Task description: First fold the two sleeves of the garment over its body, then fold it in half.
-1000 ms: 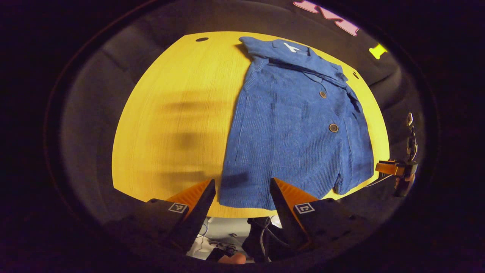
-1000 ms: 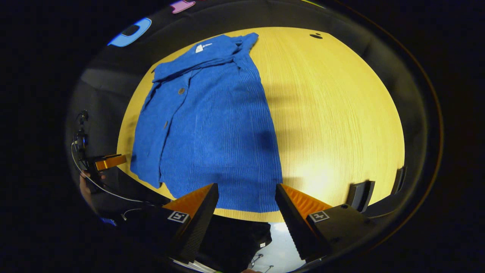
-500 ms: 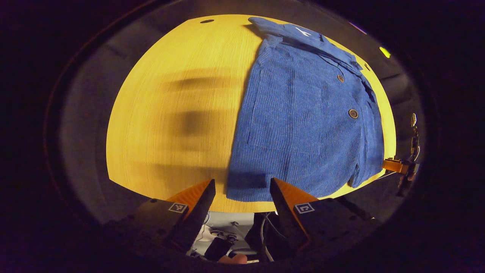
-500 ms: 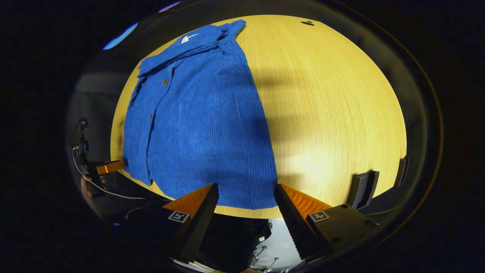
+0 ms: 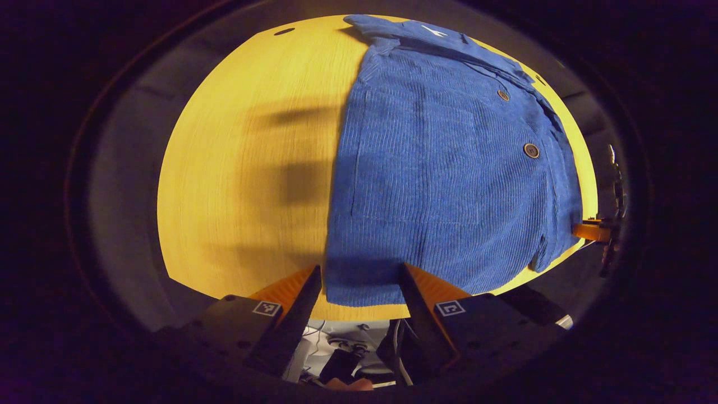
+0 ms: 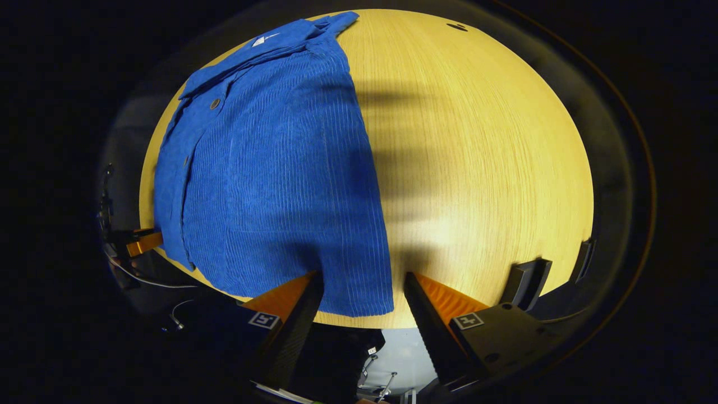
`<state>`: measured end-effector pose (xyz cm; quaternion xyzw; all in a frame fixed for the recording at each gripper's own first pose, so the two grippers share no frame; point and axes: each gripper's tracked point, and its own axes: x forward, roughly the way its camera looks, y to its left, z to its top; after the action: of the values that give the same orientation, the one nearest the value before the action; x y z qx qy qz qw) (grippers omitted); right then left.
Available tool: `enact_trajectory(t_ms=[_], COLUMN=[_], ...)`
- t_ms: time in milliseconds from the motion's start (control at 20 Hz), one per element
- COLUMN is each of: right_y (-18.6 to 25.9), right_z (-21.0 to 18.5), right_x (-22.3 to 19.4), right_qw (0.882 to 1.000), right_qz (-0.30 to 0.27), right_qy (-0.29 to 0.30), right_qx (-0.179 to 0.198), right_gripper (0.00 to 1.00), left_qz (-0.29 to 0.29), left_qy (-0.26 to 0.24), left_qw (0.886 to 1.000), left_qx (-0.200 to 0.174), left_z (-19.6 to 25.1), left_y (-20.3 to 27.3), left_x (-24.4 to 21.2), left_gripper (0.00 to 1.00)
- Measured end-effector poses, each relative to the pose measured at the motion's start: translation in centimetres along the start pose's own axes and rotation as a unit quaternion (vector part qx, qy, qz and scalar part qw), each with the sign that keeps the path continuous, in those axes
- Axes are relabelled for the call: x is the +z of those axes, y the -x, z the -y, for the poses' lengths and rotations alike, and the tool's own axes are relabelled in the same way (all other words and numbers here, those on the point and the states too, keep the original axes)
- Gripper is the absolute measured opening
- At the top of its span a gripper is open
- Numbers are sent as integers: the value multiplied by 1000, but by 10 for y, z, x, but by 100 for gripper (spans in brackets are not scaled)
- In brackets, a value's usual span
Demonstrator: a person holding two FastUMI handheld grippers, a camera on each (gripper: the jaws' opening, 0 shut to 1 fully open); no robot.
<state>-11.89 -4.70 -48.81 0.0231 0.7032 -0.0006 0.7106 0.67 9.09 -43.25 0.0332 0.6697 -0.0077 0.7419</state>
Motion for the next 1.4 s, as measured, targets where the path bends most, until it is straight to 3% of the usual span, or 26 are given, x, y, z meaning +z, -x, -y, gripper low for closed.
enact_trajectory(t_ms=[100, 200, 250, 300, 450, 550, 600, 700, 750, 850, 900, 1000, 1400], right_y=[-2, -4, -6, -5, -6, -5, -7, -5, -3, -2, -6, 3, 94], right_z=[-4, -17, -23, -27, -29, -32, -32, -32, -32, -33, -34, -41, -64], right_x=[-2, -3, -5, -4, -7, -2, -2, -1, -1, -2, 1, 4, 50], right_qw=[1000, 999, 999, 998, 999, 999, 999, 999, 999, 999, 998, 997, 983], right_qz=[3, 5, 6, 7, 1, 6, 13, 24, 31, 35, 42, 52, 154], right_qy=[25, 46, 53, 55, 49, 30, 16, 11, 11, 9, 2, -13, -20], right_qx=[-18, -12, -7, -2, 8, 23, 27, 35, 35, 40, 44, 61, 101], right_gripper=[95, 99, 68, 51, 25, 24, 16, 12, 10, 5, 6, 5, 5], left_qz=[-2, 0, 1, 0, -5, -21, -24, -21, -19, -2, 6, 28, 152], left_qy=[15, 2, -7, -6, 4, 16, 20, 15, 1, -11, -7, 3, 4], left_qw=[1000, 1000, 1000, 1000, 1000, 1000, 999, 999, 999, 999, 998, 997, 981], left_qx=[-1, 1, 1, 1, 1, -7, -18, -37, -40, -52, -58, -67, -119], left_z=[1, 2, 2, 4, 3, 6, 12, 21, 22, 21, 21, 18, 19], left_y=[0, 0, 0, 0, 0, 1, 1, 2, 1, 3, -3, 5, 94], left_x=[3, 4, 4, 4, 4, 6, 6, 7, 6, 7, 9, 10, 57], left_gripper=[82, 83, 83, 83, 83, 80, 58, 16, 5, 5, 0, 0, 0])
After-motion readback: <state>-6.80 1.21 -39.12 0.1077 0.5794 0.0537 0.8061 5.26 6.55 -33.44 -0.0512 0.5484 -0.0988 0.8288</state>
